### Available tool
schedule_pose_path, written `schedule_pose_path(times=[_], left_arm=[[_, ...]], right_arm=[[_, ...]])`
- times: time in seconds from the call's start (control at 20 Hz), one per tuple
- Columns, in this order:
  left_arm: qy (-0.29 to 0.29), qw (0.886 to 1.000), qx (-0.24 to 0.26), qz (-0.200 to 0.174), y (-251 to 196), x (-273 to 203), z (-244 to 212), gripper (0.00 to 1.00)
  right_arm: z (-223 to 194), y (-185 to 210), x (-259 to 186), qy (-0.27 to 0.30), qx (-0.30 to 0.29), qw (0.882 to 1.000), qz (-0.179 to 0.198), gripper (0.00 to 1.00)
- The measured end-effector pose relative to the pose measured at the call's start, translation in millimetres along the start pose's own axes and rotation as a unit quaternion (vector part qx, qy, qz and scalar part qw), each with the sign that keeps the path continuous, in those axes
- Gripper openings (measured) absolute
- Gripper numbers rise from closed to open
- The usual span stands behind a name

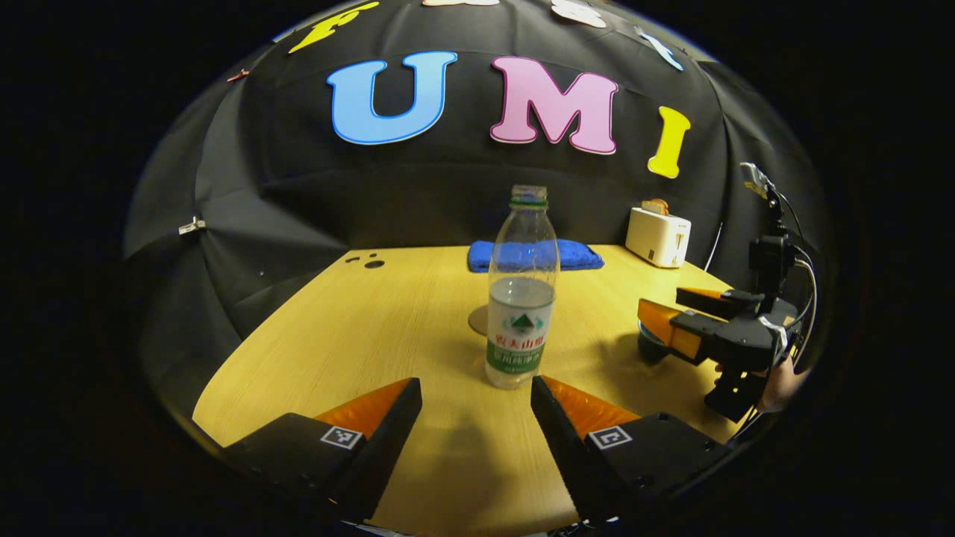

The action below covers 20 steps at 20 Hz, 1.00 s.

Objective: Open the teacup lid with one hand, grasp the water bottle and pour water into the teacup with the other hand; after pouring, place the water bottle on the coaster and then close the teacup lid.

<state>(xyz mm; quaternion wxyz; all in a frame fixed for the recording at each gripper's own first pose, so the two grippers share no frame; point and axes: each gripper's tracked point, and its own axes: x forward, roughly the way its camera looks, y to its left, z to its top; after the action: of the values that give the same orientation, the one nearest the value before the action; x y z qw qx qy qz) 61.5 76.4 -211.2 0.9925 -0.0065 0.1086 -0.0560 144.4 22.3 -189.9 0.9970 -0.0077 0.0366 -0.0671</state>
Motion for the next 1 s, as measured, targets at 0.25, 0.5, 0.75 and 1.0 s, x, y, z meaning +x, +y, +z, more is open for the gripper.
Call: schedule_pose_path(times=[0.25,0.5,0.75,1.0], left_arm=[[0.010,1.000,-0.016,0.009,3,-9,-13,0.94],[-0.001,1.000,-0.013,0.008,1,-8,-4,0.94],[-0.015,0.999,-0.042,-0.003,-9,-7,19,0.95],[-0.019,0.999,-0.040,-0.008,-15,-6,22,0.96]], right_arm=[[-5,8,0,0.001,-0.007,1.000,0.009,0.73],[-9,9,1,0.012,-0.009,1.000,0.008,0.55],[-9,-1,-2,0.011,-0.013,1.000,-0.008,0.54],[-9,3,0,0.015,-0.002,1.000,-0.007,0.51]])
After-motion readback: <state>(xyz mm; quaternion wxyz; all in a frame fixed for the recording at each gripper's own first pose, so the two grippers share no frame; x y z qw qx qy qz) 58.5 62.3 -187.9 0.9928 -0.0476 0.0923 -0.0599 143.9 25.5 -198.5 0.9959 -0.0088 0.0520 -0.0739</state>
